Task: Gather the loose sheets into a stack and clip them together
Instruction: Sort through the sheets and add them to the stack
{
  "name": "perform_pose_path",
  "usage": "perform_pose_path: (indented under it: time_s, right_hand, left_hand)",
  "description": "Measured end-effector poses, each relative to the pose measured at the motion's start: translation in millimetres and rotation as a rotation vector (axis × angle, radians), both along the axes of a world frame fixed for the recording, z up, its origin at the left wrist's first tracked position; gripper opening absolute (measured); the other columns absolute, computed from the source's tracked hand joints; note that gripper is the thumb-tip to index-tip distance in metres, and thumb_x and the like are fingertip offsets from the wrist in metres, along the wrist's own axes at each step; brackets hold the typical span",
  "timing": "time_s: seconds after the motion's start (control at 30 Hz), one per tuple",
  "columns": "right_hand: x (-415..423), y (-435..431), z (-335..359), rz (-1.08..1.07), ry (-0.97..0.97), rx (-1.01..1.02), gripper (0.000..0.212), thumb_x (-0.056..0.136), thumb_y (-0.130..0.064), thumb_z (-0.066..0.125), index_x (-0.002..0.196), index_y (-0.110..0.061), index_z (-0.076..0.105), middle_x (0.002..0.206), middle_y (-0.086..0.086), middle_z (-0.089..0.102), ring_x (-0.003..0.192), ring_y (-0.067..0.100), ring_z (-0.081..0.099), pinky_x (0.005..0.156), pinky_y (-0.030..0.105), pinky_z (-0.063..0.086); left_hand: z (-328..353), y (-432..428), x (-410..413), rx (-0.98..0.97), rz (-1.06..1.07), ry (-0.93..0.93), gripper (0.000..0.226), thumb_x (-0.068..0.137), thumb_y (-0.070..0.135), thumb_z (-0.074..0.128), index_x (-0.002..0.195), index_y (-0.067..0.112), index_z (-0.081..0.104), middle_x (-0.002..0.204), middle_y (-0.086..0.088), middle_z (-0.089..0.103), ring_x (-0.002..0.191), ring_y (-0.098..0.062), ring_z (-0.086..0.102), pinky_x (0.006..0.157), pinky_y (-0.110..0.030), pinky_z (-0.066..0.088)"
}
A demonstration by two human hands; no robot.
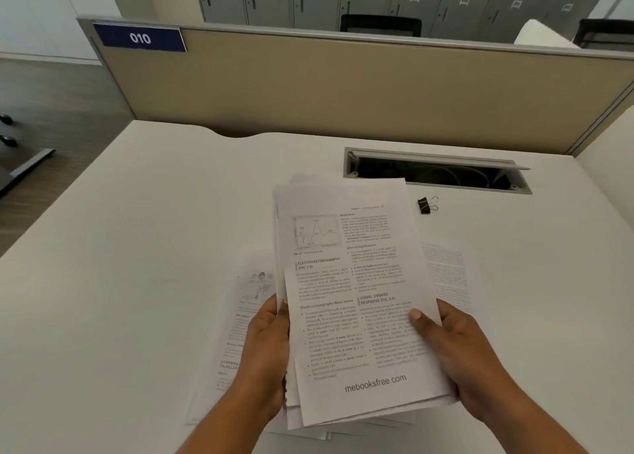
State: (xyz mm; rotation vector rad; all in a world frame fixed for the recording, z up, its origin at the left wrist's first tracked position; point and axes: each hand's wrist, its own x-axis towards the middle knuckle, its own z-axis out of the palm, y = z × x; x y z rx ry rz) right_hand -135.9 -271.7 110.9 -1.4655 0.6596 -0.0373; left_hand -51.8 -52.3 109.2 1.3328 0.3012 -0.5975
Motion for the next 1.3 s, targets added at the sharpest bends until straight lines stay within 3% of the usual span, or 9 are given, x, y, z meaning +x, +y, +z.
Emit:
perform_pose_path:
  time_s: [0.1, 0.3, 0.5, 0.57, 0.7, 0.83, 0.93, 1.1, 1.3]
  right_hand:
    - [-1.9, 5.2, 2.6, -0.007, -0.023, -0.069, 0.017, 0.095, -0.015, 0.059, 0.106, -0.016, 0.072, 0.099, 0.003, 0.079, 0.092, 0.023, 0.075, 0.084, 0.044, 0.058]
    - [-5.4, 3.7, 5.0, 0.012, -0.034, -0.07, 0.02, 0.091, -0.017, 0.062, 0.108, -0.015, 0.072, 0.102, 0.003, 0.079, 0.093, 0.025, 0.075, 0.081, 0.041, 0.059]
    - [-4.9, -19.9, -5.2, -0.063, 0.073, -0.136, 0.045, 0.095, -0.052, 0.04, 0.107, -0.021, 0.072, 0.098, 0.001, 0.079, 0.088, 0.022, 0.075, 0.079, 0.04, 0.057]
    - [-5.3, -37.2, -23.8, -0.119, 0.178, -0.317, 0.054, 0.089, -0.062, 0.044, 0.11, -0.019, 0.069, 0.108, 0.004, 0.075, 0.094, 0.023, 0.07, 0.087, 0.043, 0.055]
    - [-10.9, -68.2, -55.3, -0.043, 0.473, -0.839, 0.066, 0.088, -0.058, 0.056, 0.132, -0.009, 0.056, 0.136, 0.012, 0.059, 0.116, 0.031, 0.06, 0.099, 0.044, 0.045]
    - [-11.9, -82.2, -73.3, 0.032, 0.746, -0.965, 0.087, 0.074, -0.074, 0.055, 0.124, -0.003, 0.057, 0.121, 0.02, 0.059, 0.109, 0.04, 0.058, 0.089, 0.046, 0.049]
    - [-10.4, -81.4, -76.4, 0.032, 0.787, -0.993, 0.088, 0.067, -0.078, 0.059, 0.115, -0.004, 0.056, 0.115, 0.019, 0.056, 0.108, 0.04, 0.055, 0.086, 0.047, 0.05]
    - [-9.0, -81.3, -69.2, -0.051, 0.842, -0.992, 0.093, 0.066, -0.071, 0.069, 0.124, -0.001, 0.047, 0.131, 0.022, 0.045, 0.12, 0.043, 0.043, 0.09, 0.054, 0.046]
    - [-15.2, -96.8, -68.7, -0.076, 0.86, -0.924, 0.093, 0.063, -0.062, 0.077, 0.126, 0.0, 0.047, 0.13, 0.025, 0.047, 0.121, 0.046, 0.044, 0.091, 0.056, 0.045]
  left_hand:
    - [1.8, -1.5, 0.0, 0.019, 0.017, 0.022, 0.038, 0.102, 0.049, 0.04, 0.117, 0.033, 0.071, 0.11, 0.003, 0.079, 0.101, -0.024, 0.075, 0.092, -0.051, 0.059]
    - [3.4, 1.1, 5.1, 0.077, -0.034, -0.052, 0.024, 0.103, 0.021, 0.052, 0.118, 0.026, 0.069, 0.108, 0.001, 0.08, 0.096, -0.021, 0.078, 0.081, -0.043, 0.063]
    - [5.3, 4.5, 6.2, 0.045, 0.007, -0.056, 0.022, 0.102, 0.02, 0.053, 0.116, 0.023, 0.069, 0.107, -0.002, 0.08, 0.093, -0.024, 0.078, 0.075, -0.044, 0.065]
    - [5.0, 5.5, 5.3, 0.044, 0.017, -0.06, 0.022, 0.102, 0.02, 0.053, 0.117, 0.023, 0.069, 0.107, -0.002, 0.08, 0.094, -0.024, 0.078, 0.078, -0.047, 0.064]
    - [5.7, 6.3, 3.1, 0.036, 0.042, -0.062, 0.023, 0.102, 0.019, 0.053, 0.118, 0.024, 0.069, 0.107, -0.002, 0.08, 0.093, -0.024, 0.078, 0.079, -0.048, 0.063]
    - [4.6, 5.2, 1.9, 0.033, 0.068, -0.063, 0.024, 0.102, 0.019, 0.053, 0.119, 0.023, 0.069, 0.107, -0.001, 0.08, 0.094, -0.023, 0.078, 0.078, -0.045, 0.063]
    - [7.0, 4.2, 1.8, 0.027, 0.08, -0.059, 0.024, 0.102, 0.019, 0.053, 0.117, 0.024, 0.07, 0.108, -0.002, 0.08, 0.096, -0.023, 0.078, 0.084, -0.049, 0.062]
    - [7.8, 3.8, 3.7, 0.047, 0.095, -0.063, 0.023, 0.102, 0.02, 0.053, 0.117, 0.025, 0.07, 0.107, -0.001, 0.08, 0.095, -0.024, 0.078, 0.086, -0.054, 0.061]
    - [7.5, 1.9, 2.2, 0.019, 0.105, -0.056, 0.025, 0.102, 0.017, 0.051, 0.118, 0.022, 0.07, 0.109, -0.003, 0.08, 0.096, -0.023, 0.078, 0.084, -0.049, 0.061]
